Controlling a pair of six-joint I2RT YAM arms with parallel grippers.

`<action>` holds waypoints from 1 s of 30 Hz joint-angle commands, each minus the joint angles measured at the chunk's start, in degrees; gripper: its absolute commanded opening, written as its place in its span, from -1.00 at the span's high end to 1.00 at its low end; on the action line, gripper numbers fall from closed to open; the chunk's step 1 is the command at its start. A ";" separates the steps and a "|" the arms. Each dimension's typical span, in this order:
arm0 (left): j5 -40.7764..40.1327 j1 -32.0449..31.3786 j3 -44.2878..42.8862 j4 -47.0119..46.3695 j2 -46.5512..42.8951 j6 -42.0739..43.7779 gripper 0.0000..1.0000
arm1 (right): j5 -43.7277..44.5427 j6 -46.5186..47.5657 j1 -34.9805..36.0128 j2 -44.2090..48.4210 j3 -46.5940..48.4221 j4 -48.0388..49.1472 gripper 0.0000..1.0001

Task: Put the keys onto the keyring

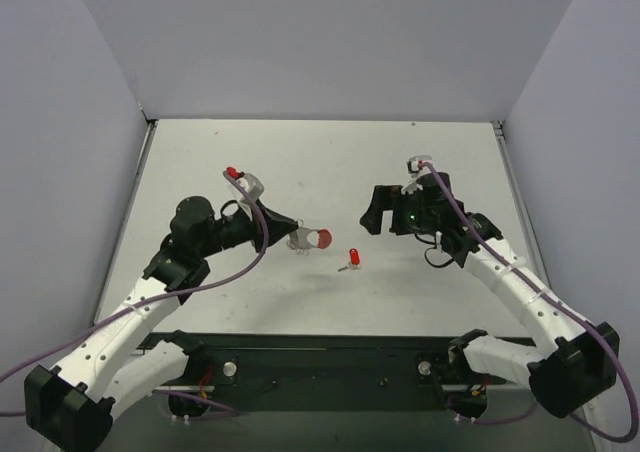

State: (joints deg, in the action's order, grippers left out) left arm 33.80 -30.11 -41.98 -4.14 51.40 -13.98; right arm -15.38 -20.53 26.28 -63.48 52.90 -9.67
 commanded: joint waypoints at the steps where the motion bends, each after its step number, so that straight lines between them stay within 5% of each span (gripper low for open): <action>1: -2.52 7.85 1.10 -5.52 -1.39 -6.49 1.00 | 9.73 0.58 4.47 -6.29 0.18 -7.55 -0.84; 11: -0.75 11.91 2.51 -4.47 -2.97 -7.29 1.00 | 10.54 -0.30 11.25 -26.15 4.75 -9.49 -0.28; 16: -0.58 12.00 2.43 -4.30 -3.23 -7.12 1.00 | 10.63 0.06 10.98 -27.48 4.14 -7.91 -0.18; 20: -0.49 12.00 2.43 -4.30 -3.49 -7.12 1.00 | 7.56 0.32 10.19 -30.11 4.05 -6.24 0.11; 30: 0.30 12.00 1.99 -3.24 -4.99 -6.76 1.00 | 5.71 0.14 7.91 -31.96 2.47 -2.99 0.30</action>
State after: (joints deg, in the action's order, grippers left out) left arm 32.86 -18.37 -38.65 -5.19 47.79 -20.60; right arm -8.45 -20.14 35.66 -95.83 55.37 -13.34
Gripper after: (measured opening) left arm 0.025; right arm 0.359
